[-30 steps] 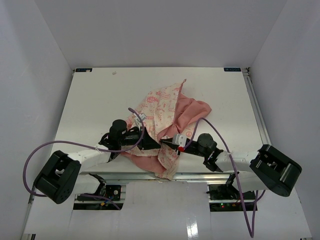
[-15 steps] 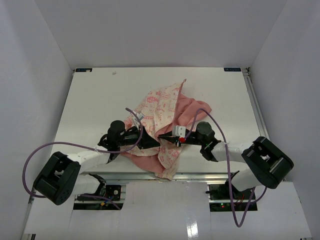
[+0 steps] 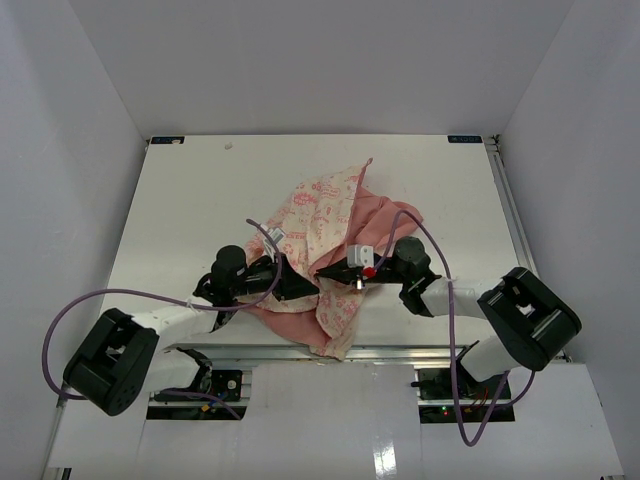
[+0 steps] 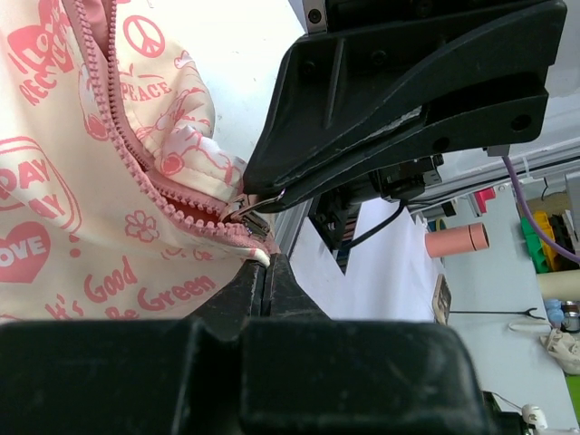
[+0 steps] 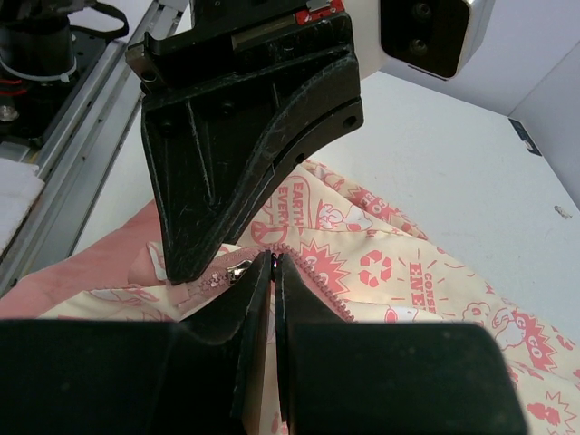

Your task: Zip up the jacket

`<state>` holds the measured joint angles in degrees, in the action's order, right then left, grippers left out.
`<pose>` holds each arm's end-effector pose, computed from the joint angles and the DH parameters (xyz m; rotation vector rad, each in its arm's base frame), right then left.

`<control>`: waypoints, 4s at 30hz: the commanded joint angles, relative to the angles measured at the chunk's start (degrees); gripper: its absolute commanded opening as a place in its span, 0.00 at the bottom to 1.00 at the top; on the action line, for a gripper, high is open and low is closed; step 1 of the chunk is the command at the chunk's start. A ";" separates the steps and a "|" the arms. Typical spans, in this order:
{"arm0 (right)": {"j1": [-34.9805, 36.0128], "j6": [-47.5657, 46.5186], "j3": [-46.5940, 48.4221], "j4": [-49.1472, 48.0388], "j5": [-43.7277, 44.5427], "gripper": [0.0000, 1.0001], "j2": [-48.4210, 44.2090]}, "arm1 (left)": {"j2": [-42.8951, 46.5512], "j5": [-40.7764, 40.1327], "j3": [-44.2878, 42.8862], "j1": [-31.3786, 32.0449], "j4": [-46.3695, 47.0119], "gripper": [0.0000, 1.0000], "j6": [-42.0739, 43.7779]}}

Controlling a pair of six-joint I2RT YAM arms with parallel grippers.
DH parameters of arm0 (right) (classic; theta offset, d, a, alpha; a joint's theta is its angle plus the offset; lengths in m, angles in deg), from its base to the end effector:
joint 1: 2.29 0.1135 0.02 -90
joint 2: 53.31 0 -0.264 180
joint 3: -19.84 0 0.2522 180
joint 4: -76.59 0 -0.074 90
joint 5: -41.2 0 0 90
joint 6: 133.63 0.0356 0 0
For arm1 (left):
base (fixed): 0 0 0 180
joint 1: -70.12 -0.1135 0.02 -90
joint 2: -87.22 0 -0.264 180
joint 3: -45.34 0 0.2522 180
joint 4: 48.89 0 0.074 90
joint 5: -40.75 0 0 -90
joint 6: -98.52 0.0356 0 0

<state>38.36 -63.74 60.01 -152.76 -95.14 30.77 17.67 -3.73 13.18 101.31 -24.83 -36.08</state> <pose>0.1900 0.1971 0.2105 -1.2956 0.8876 0.8770 0.1788 -0.1379 0.1849 0.4157 2.0166 -1.5962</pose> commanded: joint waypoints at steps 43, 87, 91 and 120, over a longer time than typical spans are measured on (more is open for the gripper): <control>7.66 4.40 -1.67 -0.05 32.27 0.08 -3.54 | 7.97 -8.79 -6.16 1.51 -24.38 0.00 5.70; -11.70 13.17 10.51 -1.75 18.77 0.08 12.07 | 14.18 3.64 -5.65 1.51 -40.43 0.00 6.55; -16.45 16.03 15.04 0.72 20.88 0.08 14.11 | 17.09 -0.16 -5.80 1.51 -42.80 0.00 6.54; -30.35 17.62 39.40 17.05 29.48 0.08 22.36 | 38.81 -44.56 -9.49 -1.04 -63.66 0.00 -0.46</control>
<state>11.31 -45.21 94.10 -133.78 -71.88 51.99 53.44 -42.63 5.20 100.60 -82.90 -34.47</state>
